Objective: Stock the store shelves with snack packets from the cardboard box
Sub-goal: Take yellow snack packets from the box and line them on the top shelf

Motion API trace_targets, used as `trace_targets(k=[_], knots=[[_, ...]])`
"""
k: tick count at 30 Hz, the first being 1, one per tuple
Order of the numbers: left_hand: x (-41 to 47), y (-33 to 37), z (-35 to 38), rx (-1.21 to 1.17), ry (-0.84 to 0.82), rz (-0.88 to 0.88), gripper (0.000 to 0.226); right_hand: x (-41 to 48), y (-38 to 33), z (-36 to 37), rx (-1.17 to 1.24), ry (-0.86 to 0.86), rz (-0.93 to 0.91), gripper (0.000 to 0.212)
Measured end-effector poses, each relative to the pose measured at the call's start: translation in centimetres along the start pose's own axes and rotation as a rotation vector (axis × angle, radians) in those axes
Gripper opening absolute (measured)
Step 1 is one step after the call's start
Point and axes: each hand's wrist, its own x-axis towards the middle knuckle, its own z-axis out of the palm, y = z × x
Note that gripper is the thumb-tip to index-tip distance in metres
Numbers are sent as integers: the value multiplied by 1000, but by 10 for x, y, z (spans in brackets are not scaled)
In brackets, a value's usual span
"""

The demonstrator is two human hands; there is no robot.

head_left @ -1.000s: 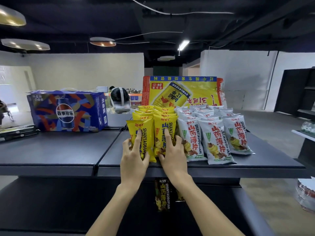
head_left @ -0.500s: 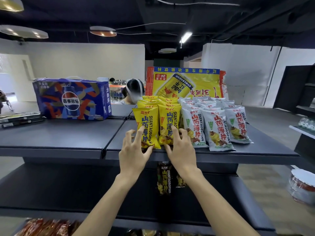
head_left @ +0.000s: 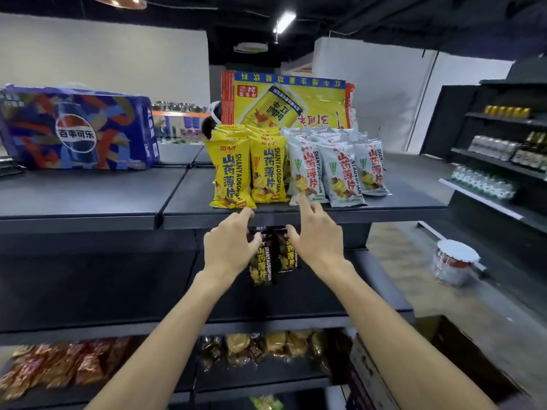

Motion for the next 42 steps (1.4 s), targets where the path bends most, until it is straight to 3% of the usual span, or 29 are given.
trace_targets(k=[12,20,26,31,42], knots=[[-22,62,14,33,-118,96,24,-32,59,-29,-2,6,100,52],[-56,161,88,27,-285,160,25,-76,177,-21,50,-52,129,48],[-166,214,185,-14,-540,44,19,-182,300,25,36,-324,312,48],[-228,246,244,1,-746,28,16,-255,360,62,64,-529,456,48],[-224,269,350,-60,-925,-46,23,-250,418,126,-18,-697,527,44]])
